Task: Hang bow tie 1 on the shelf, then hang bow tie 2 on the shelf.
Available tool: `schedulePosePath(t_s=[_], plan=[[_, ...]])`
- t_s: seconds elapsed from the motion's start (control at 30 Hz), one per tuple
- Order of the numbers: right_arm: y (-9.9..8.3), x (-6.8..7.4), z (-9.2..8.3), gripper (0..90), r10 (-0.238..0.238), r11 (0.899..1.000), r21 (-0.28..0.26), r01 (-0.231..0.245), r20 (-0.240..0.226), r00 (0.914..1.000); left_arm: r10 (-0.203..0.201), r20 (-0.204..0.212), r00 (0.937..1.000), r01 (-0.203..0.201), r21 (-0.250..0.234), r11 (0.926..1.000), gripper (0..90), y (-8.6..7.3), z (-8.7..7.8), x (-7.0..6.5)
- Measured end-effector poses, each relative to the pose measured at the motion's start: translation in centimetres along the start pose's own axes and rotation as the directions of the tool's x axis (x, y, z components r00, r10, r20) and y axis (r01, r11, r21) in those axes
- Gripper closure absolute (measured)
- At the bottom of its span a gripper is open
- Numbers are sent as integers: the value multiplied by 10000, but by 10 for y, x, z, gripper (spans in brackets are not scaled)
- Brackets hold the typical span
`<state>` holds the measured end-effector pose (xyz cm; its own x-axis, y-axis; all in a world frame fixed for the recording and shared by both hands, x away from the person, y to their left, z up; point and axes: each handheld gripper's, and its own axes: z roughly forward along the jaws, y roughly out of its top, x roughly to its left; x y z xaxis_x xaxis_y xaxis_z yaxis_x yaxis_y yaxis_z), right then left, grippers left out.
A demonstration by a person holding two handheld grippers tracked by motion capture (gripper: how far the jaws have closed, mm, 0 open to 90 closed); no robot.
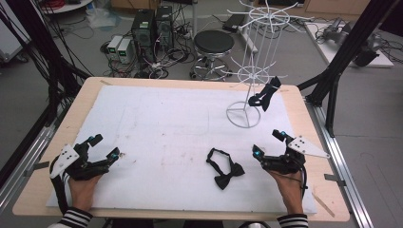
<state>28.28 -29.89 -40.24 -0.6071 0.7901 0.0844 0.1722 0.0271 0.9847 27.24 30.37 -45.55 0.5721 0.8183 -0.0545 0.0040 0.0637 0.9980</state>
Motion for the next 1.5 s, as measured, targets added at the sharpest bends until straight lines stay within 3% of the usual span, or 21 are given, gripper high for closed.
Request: schedulePosePath(t_s=[0.63,1.0,1.2,1.33,1.5], plan=[[0,3,-4,6,-51,10000,-81,50,-49,10000,11,-8,10000,-11,25,10000,143,0,0,0],[5,6,-5,6,-54,9997,238,58,-181,9998,44,17,10000,-44,10,10000,143,0,-1,0],[14,10,-5,7,-373,9974,594,405,-541,9978,-46,4,10000,46,-37,10000,144,0,0,0],[19,11,-4,7,-882,9900,989,1005,-1216,9887,-66,-18,10000,66,-27,10000,144,0,0,0],[26,15,1,7,-1311,9720,1694,1628,-1839,9742,13,-15,10000,-13,31,10000,144,0,0,0]])
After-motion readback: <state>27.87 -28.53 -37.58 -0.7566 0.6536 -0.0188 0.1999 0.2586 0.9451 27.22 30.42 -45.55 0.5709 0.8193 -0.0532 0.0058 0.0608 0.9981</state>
